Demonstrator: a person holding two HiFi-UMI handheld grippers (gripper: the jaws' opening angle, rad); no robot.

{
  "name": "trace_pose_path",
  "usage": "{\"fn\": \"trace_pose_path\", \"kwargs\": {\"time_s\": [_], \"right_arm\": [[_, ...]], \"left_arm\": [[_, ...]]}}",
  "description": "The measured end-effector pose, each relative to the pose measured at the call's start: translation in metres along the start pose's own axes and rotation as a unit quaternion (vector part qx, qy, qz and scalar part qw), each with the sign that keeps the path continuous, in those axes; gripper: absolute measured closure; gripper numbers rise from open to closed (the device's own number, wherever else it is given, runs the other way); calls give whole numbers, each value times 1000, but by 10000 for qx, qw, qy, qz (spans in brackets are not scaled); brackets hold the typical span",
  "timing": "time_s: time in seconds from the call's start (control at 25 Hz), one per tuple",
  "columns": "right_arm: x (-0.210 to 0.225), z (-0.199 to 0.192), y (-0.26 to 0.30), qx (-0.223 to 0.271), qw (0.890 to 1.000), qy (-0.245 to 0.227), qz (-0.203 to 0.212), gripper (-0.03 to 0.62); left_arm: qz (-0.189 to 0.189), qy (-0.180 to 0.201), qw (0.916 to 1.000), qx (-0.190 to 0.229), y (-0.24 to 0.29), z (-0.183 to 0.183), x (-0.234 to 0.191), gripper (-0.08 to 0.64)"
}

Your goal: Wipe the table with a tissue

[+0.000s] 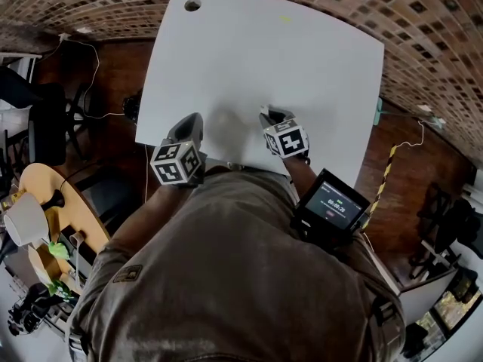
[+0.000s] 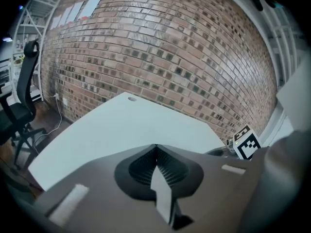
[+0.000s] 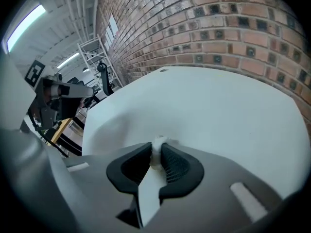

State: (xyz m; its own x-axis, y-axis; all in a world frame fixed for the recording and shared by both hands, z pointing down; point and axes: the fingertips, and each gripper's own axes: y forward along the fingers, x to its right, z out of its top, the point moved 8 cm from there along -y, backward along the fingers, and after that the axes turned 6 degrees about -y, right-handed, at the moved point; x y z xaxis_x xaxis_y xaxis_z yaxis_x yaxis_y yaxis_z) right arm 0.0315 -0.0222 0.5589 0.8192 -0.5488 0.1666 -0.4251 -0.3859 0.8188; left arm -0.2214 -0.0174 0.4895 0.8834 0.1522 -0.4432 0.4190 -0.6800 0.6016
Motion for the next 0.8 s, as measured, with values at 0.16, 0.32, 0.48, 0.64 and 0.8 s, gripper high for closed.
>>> {"fn": "trace_pose_path", "kwargs": {"time_s": [0.16,0.32,0.48,0.64,0.8], "right_arm": [[-24,-1,5,-15,9996,-199,224,520],[-21,-3,3,-1,9999,-85,141,520],[-3,-13,-11,14,9994,217,-250,520],[14,-24,-34,193,9960,585,-649,520],[11,-32,-72,767,9879,968,-938,520]], "left_arm": [[-32,24,10000,29,-4,0,-1,558],[-116,59,9999,40,-5,1,-1,558],[-238,107,9997,-6,-2,-1,0,558],[-443,155,9989,-73,6,-4,5,558],[-734,260,9969,-143,8,-12,18,558]]}}
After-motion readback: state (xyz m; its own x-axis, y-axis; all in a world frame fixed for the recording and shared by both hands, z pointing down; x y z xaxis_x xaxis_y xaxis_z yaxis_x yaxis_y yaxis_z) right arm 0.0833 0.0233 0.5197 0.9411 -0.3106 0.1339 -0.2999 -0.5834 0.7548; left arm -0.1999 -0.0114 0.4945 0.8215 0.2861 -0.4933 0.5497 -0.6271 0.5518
